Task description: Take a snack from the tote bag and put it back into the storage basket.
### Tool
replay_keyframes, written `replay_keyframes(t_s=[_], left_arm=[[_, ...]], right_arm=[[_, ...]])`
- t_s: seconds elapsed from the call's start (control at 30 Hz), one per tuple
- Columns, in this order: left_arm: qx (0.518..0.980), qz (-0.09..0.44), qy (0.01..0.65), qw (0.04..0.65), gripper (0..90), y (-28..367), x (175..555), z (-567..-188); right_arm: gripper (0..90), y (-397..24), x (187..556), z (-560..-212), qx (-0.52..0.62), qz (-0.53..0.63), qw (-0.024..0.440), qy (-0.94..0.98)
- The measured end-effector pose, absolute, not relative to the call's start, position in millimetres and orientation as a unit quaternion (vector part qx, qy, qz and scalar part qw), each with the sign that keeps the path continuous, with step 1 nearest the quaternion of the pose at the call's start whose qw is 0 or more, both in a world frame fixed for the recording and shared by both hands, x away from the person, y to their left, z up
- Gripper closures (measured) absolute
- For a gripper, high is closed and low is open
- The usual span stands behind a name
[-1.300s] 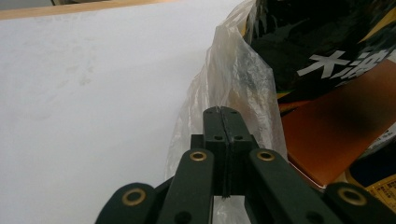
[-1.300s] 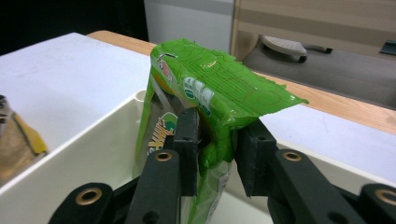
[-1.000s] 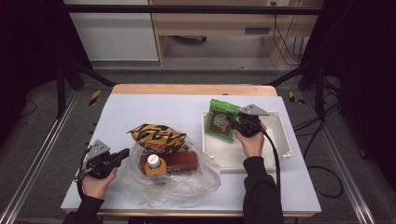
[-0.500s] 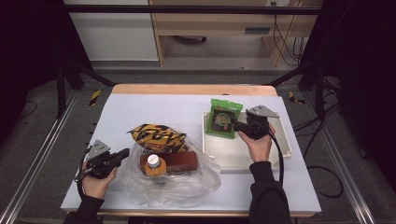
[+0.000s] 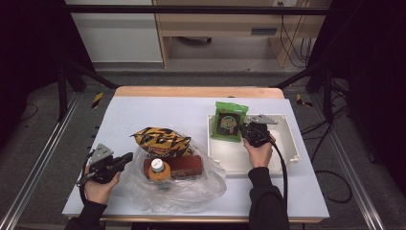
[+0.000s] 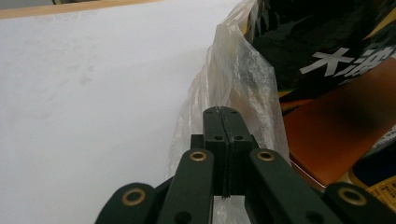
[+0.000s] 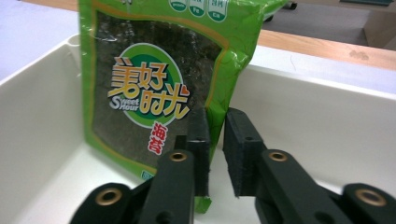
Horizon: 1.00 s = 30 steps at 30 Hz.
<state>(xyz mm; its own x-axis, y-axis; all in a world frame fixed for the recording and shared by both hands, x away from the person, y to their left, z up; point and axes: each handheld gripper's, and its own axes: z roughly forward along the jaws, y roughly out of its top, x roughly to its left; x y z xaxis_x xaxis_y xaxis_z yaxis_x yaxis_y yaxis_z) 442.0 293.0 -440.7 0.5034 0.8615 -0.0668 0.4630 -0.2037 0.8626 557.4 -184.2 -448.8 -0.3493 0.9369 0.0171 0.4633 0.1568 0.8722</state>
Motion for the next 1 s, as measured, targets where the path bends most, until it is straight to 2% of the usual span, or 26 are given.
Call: replay_keyframes(t_s=[0.33,0.43,0.63,0.8,1.0], left_arm=[[0.743,0.223,0.445,0.448,90.0,293.3,441.9,-440.4],[0.744,0.222,0.445,0.447,90.0,292.5,442.3,-441.0],[0.739,0.221,0.446,0.454,85.9,293.7,442.0,-439.9],[0.732,0.227,0.447,0.462,79.1,295.4,440.1,-435.8],[0.725,0.235,0.444,0.471,69.8,296.6,437.0,-429.5]], right_arm=[[84.4,-184.4,564.6,-451.5,0.493,0.438,0.286,0.695],[78.3,-183.9,565.0,-451.6,0.484,0.437,0.276,0.707],[65.6,-189.7,558.1,-444.2,0.48,0.445,0.284,0.701],[55.3,-191.9,541.8,-425.2,0.466,0.465,0.294,0.693],[48.1,-190.9,515.9,-404.9,0.445,0.492,0.293,0.689]])
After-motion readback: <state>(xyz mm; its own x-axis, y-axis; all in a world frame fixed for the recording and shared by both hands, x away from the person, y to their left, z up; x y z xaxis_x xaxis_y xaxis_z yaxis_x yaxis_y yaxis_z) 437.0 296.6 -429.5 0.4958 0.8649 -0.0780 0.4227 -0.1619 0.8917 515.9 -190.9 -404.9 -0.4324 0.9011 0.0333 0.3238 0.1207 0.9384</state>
